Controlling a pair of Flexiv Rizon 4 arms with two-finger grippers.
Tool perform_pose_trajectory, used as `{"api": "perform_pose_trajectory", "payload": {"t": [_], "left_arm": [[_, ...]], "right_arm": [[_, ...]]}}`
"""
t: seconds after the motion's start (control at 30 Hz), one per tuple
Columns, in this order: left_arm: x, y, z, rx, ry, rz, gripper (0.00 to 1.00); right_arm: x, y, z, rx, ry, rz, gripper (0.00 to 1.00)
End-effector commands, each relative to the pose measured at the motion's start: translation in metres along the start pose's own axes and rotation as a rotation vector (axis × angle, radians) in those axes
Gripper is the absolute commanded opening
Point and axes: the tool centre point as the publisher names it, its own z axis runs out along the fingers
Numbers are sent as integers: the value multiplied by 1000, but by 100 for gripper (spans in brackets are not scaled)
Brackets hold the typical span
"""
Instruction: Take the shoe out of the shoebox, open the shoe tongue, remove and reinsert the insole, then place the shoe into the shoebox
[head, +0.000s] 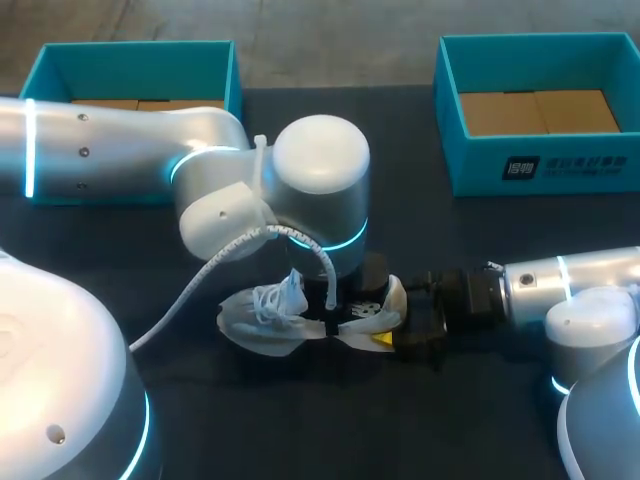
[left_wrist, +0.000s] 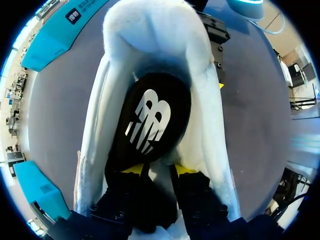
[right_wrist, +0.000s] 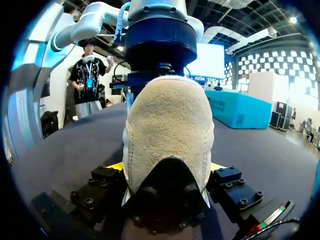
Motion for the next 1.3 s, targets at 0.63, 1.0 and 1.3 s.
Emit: {"api": "perform_pose_trajectory", "payload": {"t": [0.63, 1.0, 1.3], "left_arm": [[-22, 1, 9, 2, 58, 23, 37], [-19, -1, 31, -46, -24, 18, 29], [-33, 6, 21, -2, -16, -30, 0]], "right_arm": [[7, 3, 3, 6, 6, 1, 0], [7, 3, 3, 6, 6, 1, 0], [7, 3, 3, 6, 6, 1, 0]]}}
